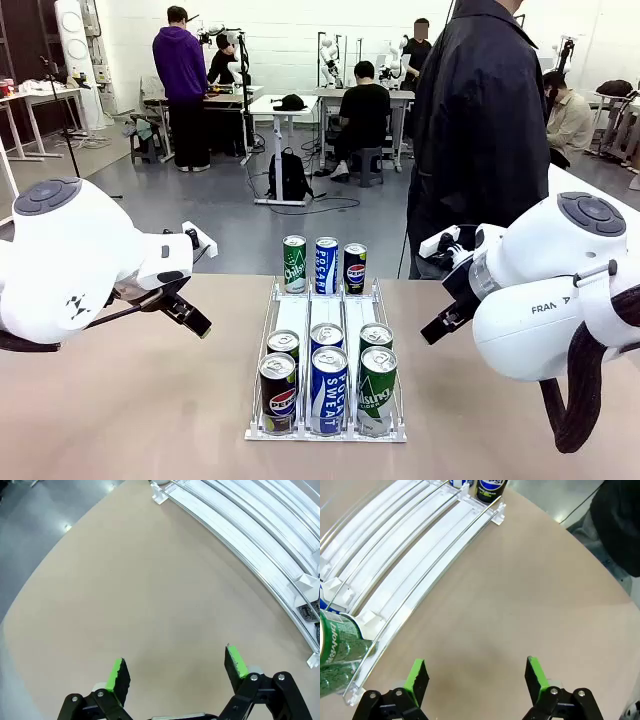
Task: Retrieve and hand over the desired beverage to the person.
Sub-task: Pick up a can of the same type that the person held from the Automatic Can Dispenser.
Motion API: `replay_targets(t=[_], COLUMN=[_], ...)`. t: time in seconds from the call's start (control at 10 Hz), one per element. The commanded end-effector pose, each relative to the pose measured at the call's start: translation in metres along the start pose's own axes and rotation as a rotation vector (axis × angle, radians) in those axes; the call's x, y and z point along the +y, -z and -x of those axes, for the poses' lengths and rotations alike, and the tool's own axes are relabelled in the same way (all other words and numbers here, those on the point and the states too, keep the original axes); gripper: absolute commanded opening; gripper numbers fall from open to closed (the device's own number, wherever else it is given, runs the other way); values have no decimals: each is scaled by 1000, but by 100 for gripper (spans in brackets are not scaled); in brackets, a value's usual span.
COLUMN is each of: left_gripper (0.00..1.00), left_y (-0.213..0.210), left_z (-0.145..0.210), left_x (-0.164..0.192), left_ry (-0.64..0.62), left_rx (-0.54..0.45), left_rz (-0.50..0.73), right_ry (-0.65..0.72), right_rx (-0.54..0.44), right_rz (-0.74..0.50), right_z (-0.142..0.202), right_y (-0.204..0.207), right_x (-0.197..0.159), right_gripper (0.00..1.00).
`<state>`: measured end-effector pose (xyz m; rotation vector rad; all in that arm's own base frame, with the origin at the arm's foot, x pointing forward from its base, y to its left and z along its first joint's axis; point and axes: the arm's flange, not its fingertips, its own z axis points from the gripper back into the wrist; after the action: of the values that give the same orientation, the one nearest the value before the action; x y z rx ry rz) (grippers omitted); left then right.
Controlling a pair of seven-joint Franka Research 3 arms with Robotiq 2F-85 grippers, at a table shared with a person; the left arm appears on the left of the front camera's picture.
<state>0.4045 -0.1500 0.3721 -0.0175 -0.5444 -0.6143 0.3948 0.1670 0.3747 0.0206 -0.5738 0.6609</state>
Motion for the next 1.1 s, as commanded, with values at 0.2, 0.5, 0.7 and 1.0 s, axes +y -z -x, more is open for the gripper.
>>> replay_targets(t=[0.2, 0.5, 0.7, 1.0], left_gripper=[100, 100, 100, 100], left_y=[0, 0, 0, 0], left_z=[0, 0, 0, 0], left_x=[0, 0, 0, 0], left_ry=[0, 0, 0, 0], left_rx=[0, 0, 0, 0], left_rz=[0, 0, 0, 0], right_ry=[0, 0, 0, 0], right_rx=[0, 0, 0, 0], right_rz=[0, 0, 0, 0], right_z=[0, 0, 0, 0], right_y=[0, 0, 0, 0], right_x=[0, 0, 0, 0], right_gripper=[100, 100, 100, 100])
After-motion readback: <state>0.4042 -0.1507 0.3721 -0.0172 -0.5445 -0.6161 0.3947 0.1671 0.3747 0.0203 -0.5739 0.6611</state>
